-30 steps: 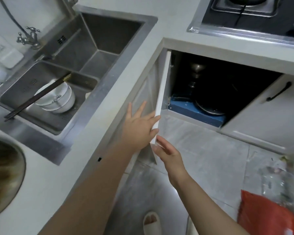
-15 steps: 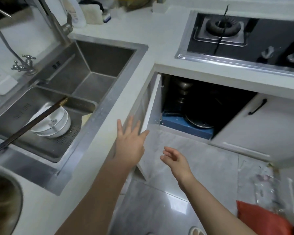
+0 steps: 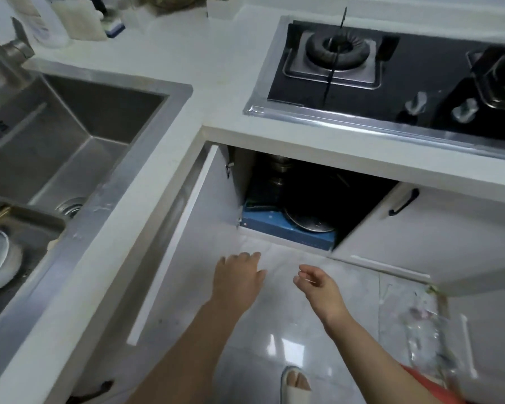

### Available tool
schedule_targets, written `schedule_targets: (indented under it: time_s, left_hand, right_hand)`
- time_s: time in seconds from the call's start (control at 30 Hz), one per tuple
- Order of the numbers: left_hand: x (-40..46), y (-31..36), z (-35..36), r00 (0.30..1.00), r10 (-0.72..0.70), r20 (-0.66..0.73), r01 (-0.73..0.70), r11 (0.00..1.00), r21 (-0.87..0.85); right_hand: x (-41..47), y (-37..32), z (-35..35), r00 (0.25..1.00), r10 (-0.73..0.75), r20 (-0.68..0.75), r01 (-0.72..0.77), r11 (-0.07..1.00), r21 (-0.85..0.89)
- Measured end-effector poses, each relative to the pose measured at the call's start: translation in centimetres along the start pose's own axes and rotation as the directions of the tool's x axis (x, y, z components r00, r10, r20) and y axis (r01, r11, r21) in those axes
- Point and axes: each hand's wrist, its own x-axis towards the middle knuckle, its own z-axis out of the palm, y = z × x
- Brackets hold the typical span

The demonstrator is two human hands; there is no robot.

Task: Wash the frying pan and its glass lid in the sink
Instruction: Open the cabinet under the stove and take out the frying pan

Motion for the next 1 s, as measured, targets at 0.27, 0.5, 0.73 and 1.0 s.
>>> schedule_targets:
  time_s: [0.27,0.5,0.73,1.0]
  left_hand:
    - [9.5,3.2,5.8,0.968,-0.105,0.227,0.128,0.988,-0.087]
    - [18.4,2.0,11.5,0.956,-0.123,0.266,0.153,0.984,-0.093]
    - [28.6,-0.5,18.9,0.998,-0.055,0.039,0.054,0.998,0.03]
    - [40.7,-4.7,25.8,0.99,-0.045,-0.132,0.067,0.983,0.17]
  right_hand:
    - [10.4,1.7,-4.3,0.998,0.052,-0.029,-0.056,0.985,-0.161]
    - [19.6,6.3,-3.5,0.985,0.163,-0.058,-0.172,0.964,-0.205]
    - [30.1,12.6,-1.1,0.981,0.099,-0.169,-0.133,0.969,-0.208]
    - [40.9,18.7,0.5,0.933,0.029,-0.359,-0.03,1.0,0.002]
